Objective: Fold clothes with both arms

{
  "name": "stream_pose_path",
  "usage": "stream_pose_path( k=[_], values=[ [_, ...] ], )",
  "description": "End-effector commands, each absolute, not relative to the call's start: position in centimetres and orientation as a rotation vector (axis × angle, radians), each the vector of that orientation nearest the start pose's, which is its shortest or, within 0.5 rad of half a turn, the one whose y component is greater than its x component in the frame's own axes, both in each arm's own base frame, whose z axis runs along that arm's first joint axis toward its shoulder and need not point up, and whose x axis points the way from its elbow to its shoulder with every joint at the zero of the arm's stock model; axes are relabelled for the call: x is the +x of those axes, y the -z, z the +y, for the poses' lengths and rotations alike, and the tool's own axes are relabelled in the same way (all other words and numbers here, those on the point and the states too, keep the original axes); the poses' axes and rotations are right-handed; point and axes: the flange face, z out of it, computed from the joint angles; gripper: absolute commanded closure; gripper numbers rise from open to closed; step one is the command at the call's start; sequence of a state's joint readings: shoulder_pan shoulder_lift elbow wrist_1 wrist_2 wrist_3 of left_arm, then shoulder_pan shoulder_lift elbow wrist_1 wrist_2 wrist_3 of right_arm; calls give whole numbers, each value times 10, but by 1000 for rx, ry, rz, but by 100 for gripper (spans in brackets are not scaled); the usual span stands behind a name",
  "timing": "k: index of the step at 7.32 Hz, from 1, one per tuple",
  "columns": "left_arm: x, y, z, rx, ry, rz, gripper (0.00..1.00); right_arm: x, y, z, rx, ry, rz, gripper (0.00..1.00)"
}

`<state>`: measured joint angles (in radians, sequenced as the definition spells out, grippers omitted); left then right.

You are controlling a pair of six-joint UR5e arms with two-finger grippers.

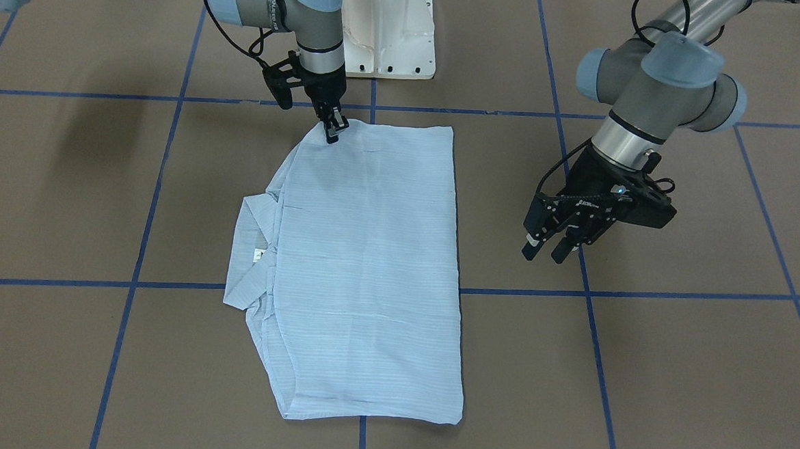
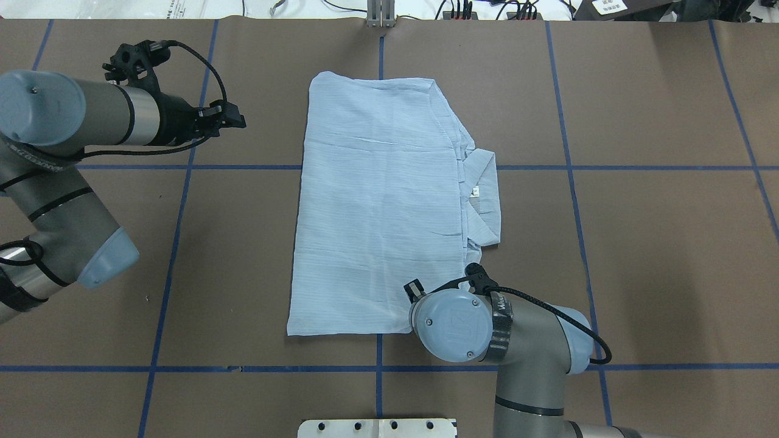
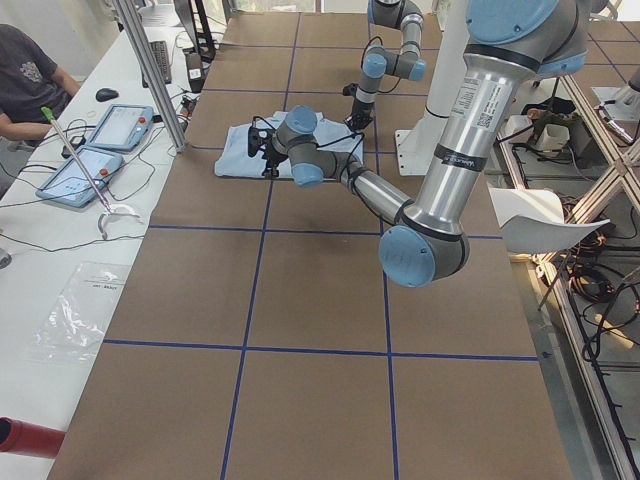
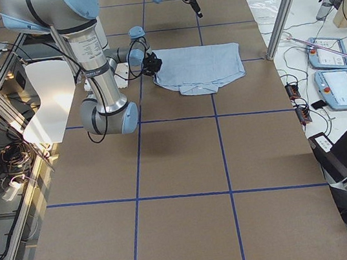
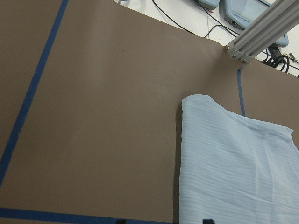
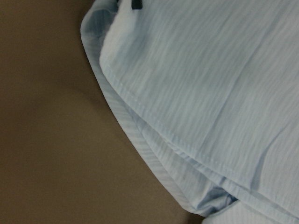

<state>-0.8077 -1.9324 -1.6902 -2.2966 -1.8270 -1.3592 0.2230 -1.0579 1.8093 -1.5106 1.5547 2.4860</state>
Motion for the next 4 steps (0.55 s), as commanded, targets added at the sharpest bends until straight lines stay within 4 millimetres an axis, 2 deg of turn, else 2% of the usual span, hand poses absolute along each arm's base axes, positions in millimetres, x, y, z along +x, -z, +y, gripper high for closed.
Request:
stream_pose_path(
  k=[1, 2, 3, 4],
  values=[
    [374, -309, -500, 298, 424, 1217, 38, -577, -252, -271, -292, -1074, -828, 100],
    [399, -304, -465, 211, 465, 1250, 38, -572, -250, -273, -293, -1077, -833, 100],
    [434, -300, -408, 126, 523, 1268, 39, -568, -252, -273, -293, -1078, -835, 100],
    [449, -294, -354, 69, 547, 1243, 39, -561, -251, -272, -298, -1077, -841, 100]
  ],
)
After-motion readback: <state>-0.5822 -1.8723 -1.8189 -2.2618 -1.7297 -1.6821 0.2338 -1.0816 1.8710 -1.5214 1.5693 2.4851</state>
